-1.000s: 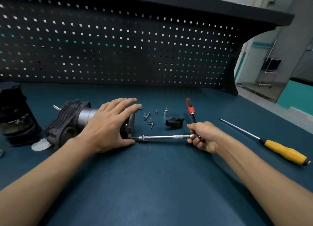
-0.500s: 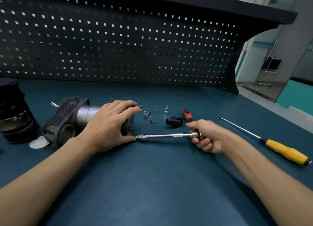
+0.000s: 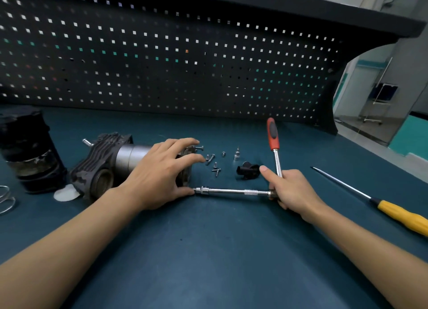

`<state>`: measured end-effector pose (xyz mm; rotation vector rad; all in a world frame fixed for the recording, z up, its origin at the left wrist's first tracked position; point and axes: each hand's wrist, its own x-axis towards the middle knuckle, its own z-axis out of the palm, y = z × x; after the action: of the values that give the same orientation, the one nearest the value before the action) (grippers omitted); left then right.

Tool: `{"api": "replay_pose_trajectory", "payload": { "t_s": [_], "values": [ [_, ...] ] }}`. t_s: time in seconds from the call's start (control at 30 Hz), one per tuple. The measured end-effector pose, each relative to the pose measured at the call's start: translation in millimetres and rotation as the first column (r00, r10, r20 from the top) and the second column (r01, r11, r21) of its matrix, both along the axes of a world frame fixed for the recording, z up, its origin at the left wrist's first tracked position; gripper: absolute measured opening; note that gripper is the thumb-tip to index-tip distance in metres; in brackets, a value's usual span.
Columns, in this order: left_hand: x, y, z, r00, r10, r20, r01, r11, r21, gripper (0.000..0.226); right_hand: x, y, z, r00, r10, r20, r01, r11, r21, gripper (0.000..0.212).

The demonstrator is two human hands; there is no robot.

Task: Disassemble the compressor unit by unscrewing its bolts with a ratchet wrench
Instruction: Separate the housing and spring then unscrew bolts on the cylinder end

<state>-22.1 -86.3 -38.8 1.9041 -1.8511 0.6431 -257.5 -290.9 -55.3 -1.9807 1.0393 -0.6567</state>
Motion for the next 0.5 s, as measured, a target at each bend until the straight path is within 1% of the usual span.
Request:
{"api": "replay_pose_trajectory", "payload": {
  "t_s": [0.1, 0.2, 0.3, 0.4, 0.47, 0.5],
  "values": [
    [1, -2, 0, 1.0, 0.004, -0.008, -0.004, 1.0, 0.003, 0.07, -1, -4, -5, 0.998, 0.036, 0.048, -0.031, 0.994, -0.1, 0.057],
    [2, -4, 1, 1.0, 0.021, -0.016, -0.021, 1.0, -0.002, 0.069, 4, -10, -8, 0.99, 0.073, 0.124, -0.052, 0.985, -0.164, 0.049],
    [4, -6, 2, 0.999, 0.035, -0.013, -0.035, 0.999, 0.008, 0.069, 5, -16, -11, 0.963, 0.155, 0.219, -0.093, 0.959, -0.268, 0.042],
    [7, -10, 2, 0.998, 0.061, -0.003, -0.061, 0.998, 0.011, 0.069, 8, -21, -16, 0.893, 0.29, 0.343, -0.145, 0.909, -0.391, 0.034],
    [11, -13, 2, 0.997, 0.083, -0.006, -0.083, 0.996, 0.016, 0.069, 10, -26, -18, 0.858, 0.384, 0.34, -0.191, 0.854, -0.483, 0.028],
    [12, -15, 2, 0.996, 0.093, -0.01, -0.093, 0.996, 0.016, 0.069, 9, -29, -19, 0.85, 0.435, 0.298, -0.222, 0.808, -0.546, 0.025]
  ]
}}
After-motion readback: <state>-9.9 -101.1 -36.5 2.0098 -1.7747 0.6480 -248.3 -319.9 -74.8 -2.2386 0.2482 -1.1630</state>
